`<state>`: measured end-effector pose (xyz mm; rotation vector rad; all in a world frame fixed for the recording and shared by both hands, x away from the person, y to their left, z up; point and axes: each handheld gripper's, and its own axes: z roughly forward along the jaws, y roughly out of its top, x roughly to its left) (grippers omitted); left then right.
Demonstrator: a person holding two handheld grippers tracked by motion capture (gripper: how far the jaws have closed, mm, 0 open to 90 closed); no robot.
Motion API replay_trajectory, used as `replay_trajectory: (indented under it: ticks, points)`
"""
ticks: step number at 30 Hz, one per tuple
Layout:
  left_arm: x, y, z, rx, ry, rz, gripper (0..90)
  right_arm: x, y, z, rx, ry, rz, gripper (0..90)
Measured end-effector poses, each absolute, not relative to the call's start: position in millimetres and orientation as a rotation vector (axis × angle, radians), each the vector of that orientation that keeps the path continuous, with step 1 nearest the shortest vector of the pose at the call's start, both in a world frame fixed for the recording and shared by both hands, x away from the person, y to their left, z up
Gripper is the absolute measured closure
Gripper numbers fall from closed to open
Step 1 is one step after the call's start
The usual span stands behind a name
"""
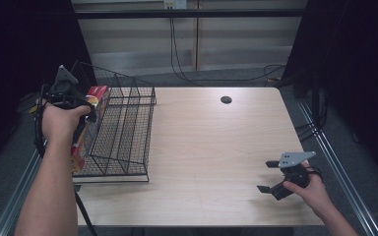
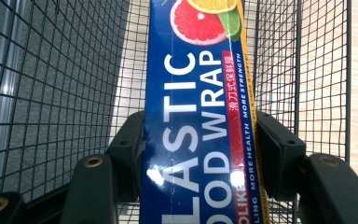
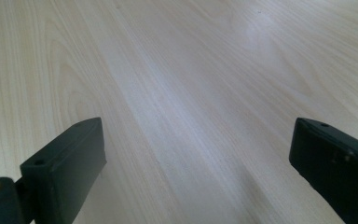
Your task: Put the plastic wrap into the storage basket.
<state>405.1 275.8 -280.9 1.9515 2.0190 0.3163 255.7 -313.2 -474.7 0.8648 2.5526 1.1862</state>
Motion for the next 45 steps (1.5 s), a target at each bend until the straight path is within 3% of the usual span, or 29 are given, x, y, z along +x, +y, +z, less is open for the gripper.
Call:
replay_trajectory:
  ticks: [19, 26, 45]
  points:
    - [410, 275, -281, 1.960, 2.042, 0.313, 40.8, 256, -313, -475, 0.862, 2.554, 1.184, 3.3]
    - [408, 269, -263, 1.940, 1.966, 0.333, 40.7, 256, -313, -475, 0.862, 2.555, 1.184, 3.3]
    - [398, 239, -260, 1.928, 1.828, 0.274, 30.8, 256, -313, -473, 0.863, 2.551, 1.197, 3.3]
